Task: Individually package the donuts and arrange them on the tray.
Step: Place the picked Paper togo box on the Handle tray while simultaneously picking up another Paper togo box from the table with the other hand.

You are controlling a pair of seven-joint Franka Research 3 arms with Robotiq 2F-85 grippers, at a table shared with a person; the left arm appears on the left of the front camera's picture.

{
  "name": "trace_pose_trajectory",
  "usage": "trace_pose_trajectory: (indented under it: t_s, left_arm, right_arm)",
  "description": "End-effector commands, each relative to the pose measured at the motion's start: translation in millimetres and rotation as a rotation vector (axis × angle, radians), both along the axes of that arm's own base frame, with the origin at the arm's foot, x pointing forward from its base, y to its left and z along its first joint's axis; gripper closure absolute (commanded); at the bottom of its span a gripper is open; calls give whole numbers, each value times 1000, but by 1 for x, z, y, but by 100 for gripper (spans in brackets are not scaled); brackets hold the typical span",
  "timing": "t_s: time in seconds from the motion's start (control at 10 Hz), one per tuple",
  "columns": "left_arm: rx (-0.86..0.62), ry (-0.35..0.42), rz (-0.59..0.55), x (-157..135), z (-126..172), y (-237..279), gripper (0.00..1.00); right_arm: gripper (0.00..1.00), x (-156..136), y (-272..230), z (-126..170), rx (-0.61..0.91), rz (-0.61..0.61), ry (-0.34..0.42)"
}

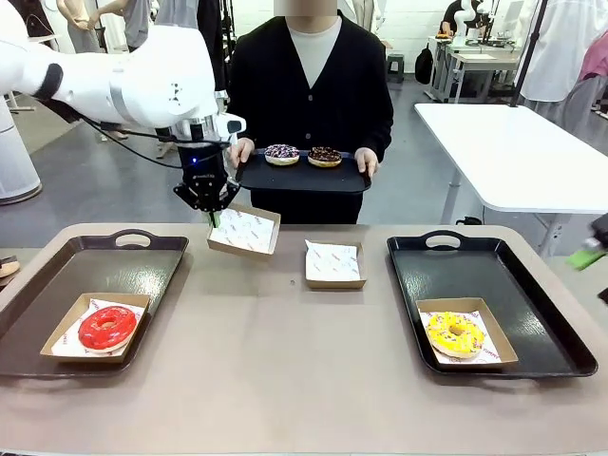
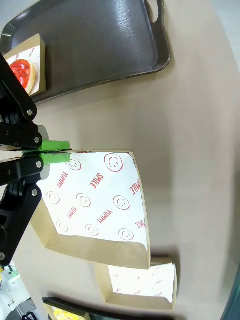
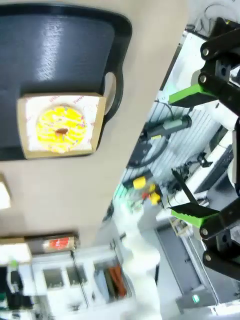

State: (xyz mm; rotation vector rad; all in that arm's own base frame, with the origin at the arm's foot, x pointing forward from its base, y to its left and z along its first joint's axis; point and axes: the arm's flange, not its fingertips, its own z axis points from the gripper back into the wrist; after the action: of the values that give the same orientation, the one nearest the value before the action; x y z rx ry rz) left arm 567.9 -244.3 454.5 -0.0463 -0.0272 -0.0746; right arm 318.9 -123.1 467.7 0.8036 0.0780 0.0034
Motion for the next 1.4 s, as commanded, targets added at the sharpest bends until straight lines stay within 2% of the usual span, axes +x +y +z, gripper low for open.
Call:
trace_pose_trajectory:
  t_s: [0.0, 0.3, 0.5, 0.6, 0.7, 1.0, 1.2, 1.3]
  left_arm:
    - [-1, -1, -16, -6, 10, 1, 100]
    - [-3, -33, 16, -3, 45, -2, 100]
    - [-4, -44, 38, 4, 58, -5, 100]
    - [-3, -43, 49, 8, 61, -7, 100]
    - [-5, -44, 63, 10, 63, -10, 100]
    - [9, -42, 69, 19, 63, -21, 100]
    - [13, -41, 76, 26, 66, -28, 100]
    - [-22, -44, 44, 15, 57, -16, 100]
  right_arm:
    - [0, 14, -32, -4, 167, 3, 21]
    - [0, 12, -81, -14, 341, 13, 35]
    - [0, 11, -101, -25, 413, 24, 12]
    - [0, 8, -109, -30, 439, -10, 3]
    - [0, 2, -120, -37, 479, -111, -6]
    - [0, -7, -140, -58, 517, -247, 9]
    - [0, -10, -146, -65, 507, -265, 8]
    - [0, -9, -145, -64, 508, -228, -18]
